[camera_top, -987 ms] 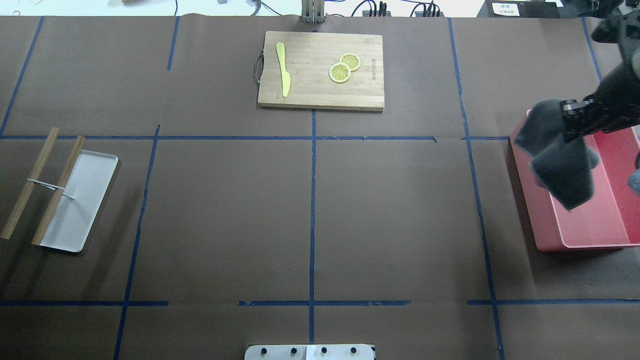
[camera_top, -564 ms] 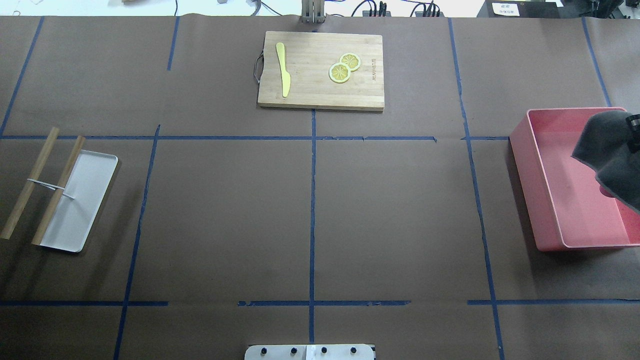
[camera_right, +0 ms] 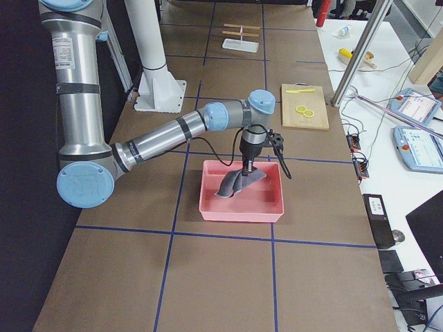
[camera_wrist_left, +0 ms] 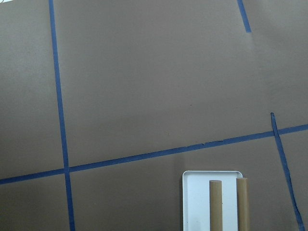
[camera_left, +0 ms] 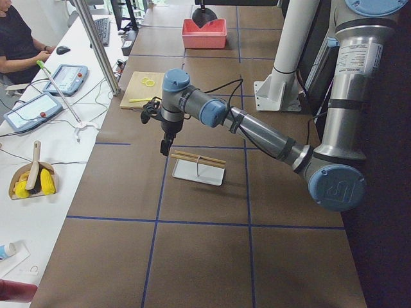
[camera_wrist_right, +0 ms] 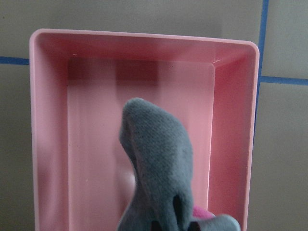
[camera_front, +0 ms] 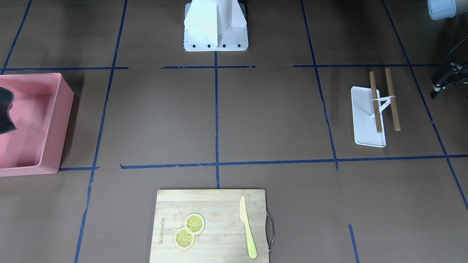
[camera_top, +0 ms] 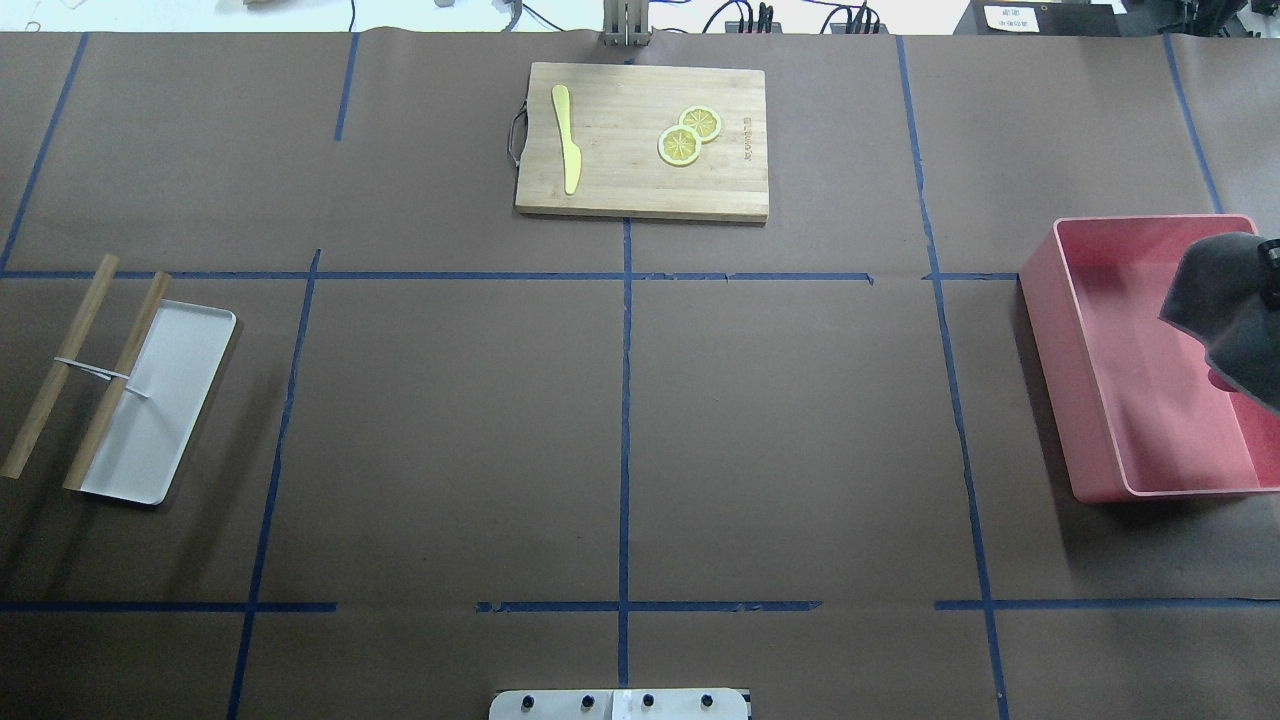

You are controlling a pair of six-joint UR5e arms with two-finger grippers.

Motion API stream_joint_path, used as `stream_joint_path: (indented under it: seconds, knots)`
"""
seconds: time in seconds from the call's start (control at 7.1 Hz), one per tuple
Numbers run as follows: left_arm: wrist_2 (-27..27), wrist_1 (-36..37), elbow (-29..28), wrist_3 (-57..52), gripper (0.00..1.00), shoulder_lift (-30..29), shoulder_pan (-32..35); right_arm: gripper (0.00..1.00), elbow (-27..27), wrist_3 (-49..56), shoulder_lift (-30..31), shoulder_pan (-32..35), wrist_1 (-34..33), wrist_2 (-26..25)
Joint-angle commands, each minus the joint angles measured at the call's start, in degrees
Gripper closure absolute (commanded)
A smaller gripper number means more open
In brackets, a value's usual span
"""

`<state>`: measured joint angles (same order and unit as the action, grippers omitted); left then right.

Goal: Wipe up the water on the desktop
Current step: 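Carry the grey cloth into the pink bin with the right gripper and release it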

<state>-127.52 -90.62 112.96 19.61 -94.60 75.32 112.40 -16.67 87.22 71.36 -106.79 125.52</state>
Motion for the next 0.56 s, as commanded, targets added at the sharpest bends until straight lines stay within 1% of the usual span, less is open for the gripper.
stream_joint_path:
  seconds: [0.0,0.14,0.28,0.42]
  knots:
    - [-1.14,-0.17,-0.02,-0.62,0.0,1.68,0.0,0.0,-0.26,-0.29,-0.3,0.01,0.53,0.34]
    - [-1.5,0.0,-0.03,-3.07,0.0,2.3,0.09,0.0,-0.08,-0.03,-0.39,1.83,0.53,1.73]
    - [-1.5,0.18,-0.72,-8.05,0.0,3.27,1.31,0.0,-0.17,2.49,-0.04,6.38,0.53,5.66]
    - [-1.76,0.96,-2.82,-9.49,0.0,3.28,3.06,0.0,-0.52,8.7,1.96,10.95,0.53,7.7]
